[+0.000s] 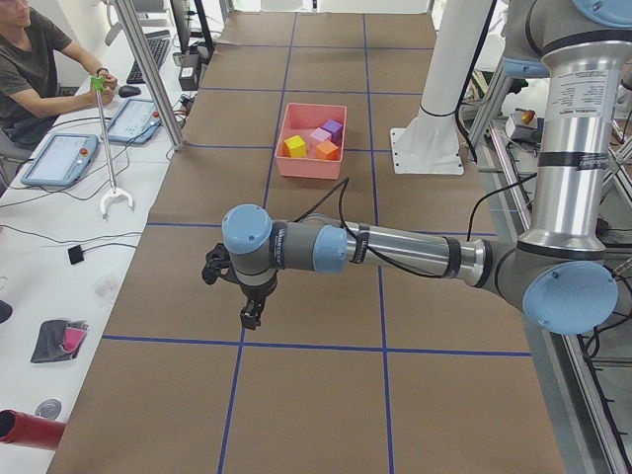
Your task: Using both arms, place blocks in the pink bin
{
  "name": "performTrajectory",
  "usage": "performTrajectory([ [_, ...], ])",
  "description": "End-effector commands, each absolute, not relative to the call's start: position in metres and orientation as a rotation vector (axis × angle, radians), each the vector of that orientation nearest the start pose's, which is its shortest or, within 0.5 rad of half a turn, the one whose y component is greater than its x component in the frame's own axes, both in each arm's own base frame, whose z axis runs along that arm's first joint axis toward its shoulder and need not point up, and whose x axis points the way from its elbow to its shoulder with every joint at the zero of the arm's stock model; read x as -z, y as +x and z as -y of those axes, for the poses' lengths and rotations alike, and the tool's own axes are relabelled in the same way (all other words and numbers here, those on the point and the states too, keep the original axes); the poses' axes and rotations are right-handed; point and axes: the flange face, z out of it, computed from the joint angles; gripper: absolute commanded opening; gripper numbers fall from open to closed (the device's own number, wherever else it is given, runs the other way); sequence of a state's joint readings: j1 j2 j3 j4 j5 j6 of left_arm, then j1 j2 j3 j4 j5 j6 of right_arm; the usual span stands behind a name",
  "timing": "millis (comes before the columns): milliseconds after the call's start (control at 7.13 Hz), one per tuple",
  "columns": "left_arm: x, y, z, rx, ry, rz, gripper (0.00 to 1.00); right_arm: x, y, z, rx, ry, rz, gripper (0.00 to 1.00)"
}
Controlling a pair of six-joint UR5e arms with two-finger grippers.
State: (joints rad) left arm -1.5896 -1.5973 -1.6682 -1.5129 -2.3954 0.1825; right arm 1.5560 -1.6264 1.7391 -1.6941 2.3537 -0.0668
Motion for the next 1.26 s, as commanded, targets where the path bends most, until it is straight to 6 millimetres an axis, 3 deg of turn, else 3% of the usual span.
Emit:
performTrajectory([
  [0, -0.605, -0.075, 0.501, -0.101, 0.116, -0.821, 1.0, -0.615, 0.058, 0.469, 0.083, 0.016, 0.779, 1.0],
  [280, -0.617, -0.076, 0.486, -0.093, 0.098, -0.819, 1.0, -0.615, 0.058, 0.469, 0.082, 0.016, 0.779, 1.0],
  [561, -0.608, -0.076, 0.485, -0.093, 0.11, -0.815, 1.0, -0.609, 0.058, 0.481, 0.089, 0.029, 0.776, 1.0],
  [701, -0.604, -0.077, 0.484, -0.092, 0.114, -0.816, 1.0, -0.616, 0.058, 0.482, 0.083, 0.016, 0.776, 1.0],
  [841, -0.613, -0.086, 0.472, -0.062, 0.101, -0.818, 1.0, -0.616, 0.058, 0.482, 0.082, 0.015, 0.776, 1.0],
  [1122, -0.614, -0.085, 0.467, -0.059, 0.096, -0.819, 1.0, -0.62, 0.058, 0.481, 0.08, 0.007, 0.778, 1.0],
])
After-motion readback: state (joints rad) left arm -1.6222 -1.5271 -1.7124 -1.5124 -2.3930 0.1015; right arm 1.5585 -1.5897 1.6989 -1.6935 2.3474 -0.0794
